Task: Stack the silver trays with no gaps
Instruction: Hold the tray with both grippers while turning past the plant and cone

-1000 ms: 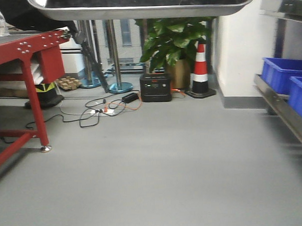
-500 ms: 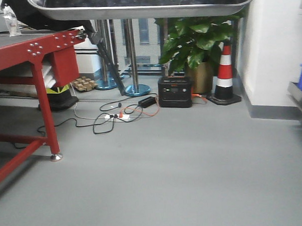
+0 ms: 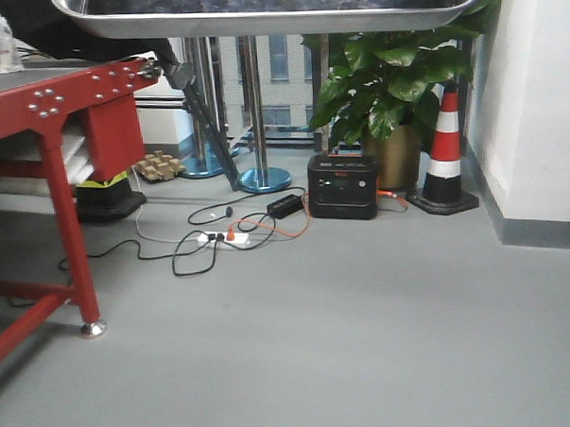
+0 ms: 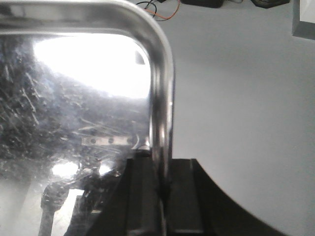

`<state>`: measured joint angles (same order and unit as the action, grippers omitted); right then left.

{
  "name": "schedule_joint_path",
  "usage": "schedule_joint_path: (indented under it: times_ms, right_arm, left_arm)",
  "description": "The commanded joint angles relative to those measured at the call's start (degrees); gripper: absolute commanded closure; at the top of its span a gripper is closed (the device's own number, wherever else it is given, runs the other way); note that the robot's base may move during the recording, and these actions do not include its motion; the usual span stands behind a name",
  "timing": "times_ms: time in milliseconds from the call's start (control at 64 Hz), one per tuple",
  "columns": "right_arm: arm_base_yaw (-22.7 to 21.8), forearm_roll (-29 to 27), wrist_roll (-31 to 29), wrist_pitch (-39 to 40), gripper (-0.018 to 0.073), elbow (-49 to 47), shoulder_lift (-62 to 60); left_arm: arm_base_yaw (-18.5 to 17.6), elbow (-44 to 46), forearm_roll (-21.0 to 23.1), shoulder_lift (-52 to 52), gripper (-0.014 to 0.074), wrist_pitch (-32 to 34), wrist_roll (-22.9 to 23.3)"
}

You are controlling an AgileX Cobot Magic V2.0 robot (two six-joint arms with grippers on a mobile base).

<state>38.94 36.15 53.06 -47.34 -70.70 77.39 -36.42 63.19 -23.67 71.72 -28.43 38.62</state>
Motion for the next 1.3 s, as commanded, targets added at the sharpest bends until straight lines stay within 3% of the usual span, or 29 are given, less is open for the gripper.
schedule_joint_path:
  times_ms: [0,297,1281]
  right_arm:
    - [0.87,-0.88,-0.52,32.84,0.0636,-0.75,0.1]
    - [0.87,-0.88,-0.52,36.28,0.0636,-0.75,0.1]
    - [0.87,-0.88,-0.52,36.28,0.0636,-0.75,0.1]
  left_arm:
    - [-1.46,0.9,1.26,-0.61,0.0615,10.19,-0.21]
    - [-1.46,0.9,1.26,-0.61,0.0615,10.19,-0.21]
    - [-1.46,0.9,1.26,-0.61,0.0615,10.19,-0.21]
